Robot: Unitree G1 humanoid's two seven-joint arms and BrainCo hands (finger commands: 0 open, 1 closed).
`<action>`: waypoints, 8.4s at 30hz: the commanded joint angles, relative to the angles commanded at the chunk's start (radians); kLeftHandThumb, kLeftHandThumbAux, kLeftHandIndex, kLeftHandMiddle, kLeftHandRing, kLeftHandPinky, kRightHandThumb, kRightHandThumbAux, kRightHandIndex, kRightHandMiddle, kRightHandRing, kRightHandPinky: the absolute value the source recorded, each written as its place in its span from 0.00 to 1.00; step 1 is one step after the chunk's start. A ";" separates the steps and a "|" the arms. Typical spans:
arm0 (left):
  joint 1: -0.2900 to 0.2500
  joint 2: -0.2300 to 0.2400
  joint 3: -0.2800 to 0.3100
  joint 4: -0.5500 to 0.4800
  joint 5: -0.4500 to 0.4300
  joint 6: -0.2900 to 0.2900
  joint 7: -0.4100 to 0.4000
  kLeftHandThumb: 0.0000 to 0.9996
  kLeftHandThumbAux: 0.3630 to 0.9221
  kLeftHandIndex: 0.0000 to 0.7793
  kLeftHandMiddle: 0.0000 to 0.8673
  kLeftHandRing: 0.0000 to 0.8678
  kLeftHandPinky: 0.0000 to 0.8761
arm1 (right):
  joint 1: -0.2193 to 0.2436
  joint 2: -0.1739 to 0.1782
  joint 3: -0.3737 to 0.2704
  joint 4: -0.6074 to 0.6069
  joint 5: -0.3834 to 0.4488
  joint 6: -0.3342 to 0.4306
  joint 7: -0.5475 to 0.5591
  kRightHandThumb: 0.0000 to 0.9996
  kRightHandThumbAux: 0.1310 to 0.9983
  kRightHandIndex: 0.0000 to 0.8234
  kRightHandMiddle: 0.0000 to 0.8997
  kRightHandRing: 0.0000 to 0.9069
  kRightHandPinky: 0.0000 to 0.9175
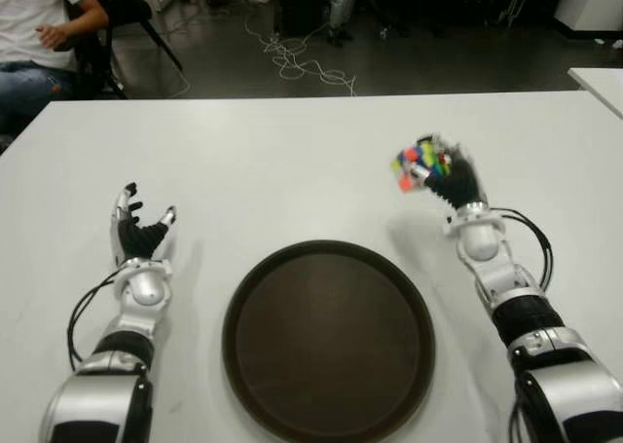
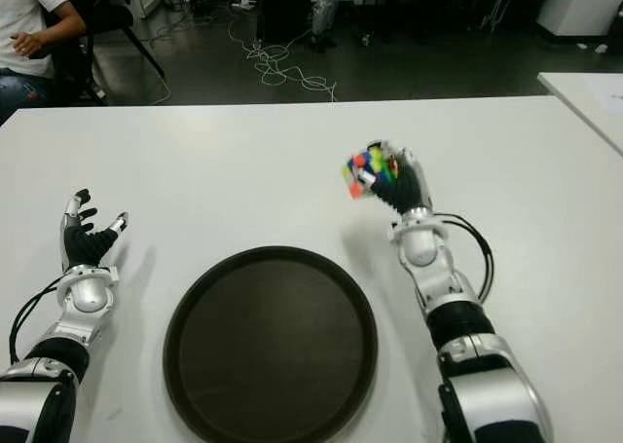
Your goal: Pick up the Rubik's Cube and put it in the plate
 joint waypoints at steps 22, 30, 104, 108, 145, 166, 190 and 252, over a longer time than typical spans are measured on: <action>0.002 -0.003 -0.003 -0.003 0.001 0.001 -0.006 0.00 0.69 0.13 0.16 0.17 0.17 | 0.069 0.032 -0.052 -0.202 0.147 0.149 0.227 0.70 0.68 0.53 0.88 0.89 0.85; 0.002 -0.008 0.009 -0.004 -0.017 -0.001 -0.020 0.01 0.69 0.13 0.16 0.17 0.19 | 0.074 0.031 -0.061 -0.223 0.155 0.193 0.242 0.70 0.68 0.53 0.87 0.88 0.85; 0.005 -0.007 -0.002 -0.012 0.000 0.004 -0.001 0.00 0.66 0.14 0.17 0.17 0.15 | 0.172 -0.034 0.146 -0.341 0.020 0.066 0.519 0.68 0.68 0.53 0.90 0.92 0.90; 0.006 -0.004 -0.002 -0.013 0.000 0.000 -0.003 0.00 0.68 0.13 0.17 0.17 0.17 | 0.176 -0.030 0.153 -0.354 0.060 0.091 0.576 0.68 0.69 0.53 0.90 0.92 0.91; 0.006 -0.006 0.005 -0.010 -0.007 -0.003 -0.008 0.02 0.66 0.12 0.16 0.16 0.16 | 0.287 -0.046 0.215 -0.579 0.100 0.215 0.714 0.68 0.68 0.53 0.90 0.92 0.89; 0.005 -0.002 -0.004 -0.008 0.004 -0.008 0.000 0.01 0.66 0.13 0.19 0.23 0.28 | 0.298 -0.072 0.258 -0.617 -0.038 0.247 0.642 0.68 0.69 0.53 0.91 0.93 0.91; 0.003 -0.003 0.001 -0.008 -0.004 0.001 -0.011 0.00 0.66 0.13 0.15 0.16 0.17 | 0.292 -0.044 0.295 -0.562 -0.075 0.203 0.591 0.07 0.74 0.81 0.94 0.96 0.94; 0.002 -0.003 0.006 -0.002 -0.008 -0.001 -0.015 0.00 0.65 0.13 0.18 0.20 0.23 | 0.202 0.053 0.240 -0.192 0.230 -0.170 0.822 0.00 0.57 0.04 0.01 0.00 0.00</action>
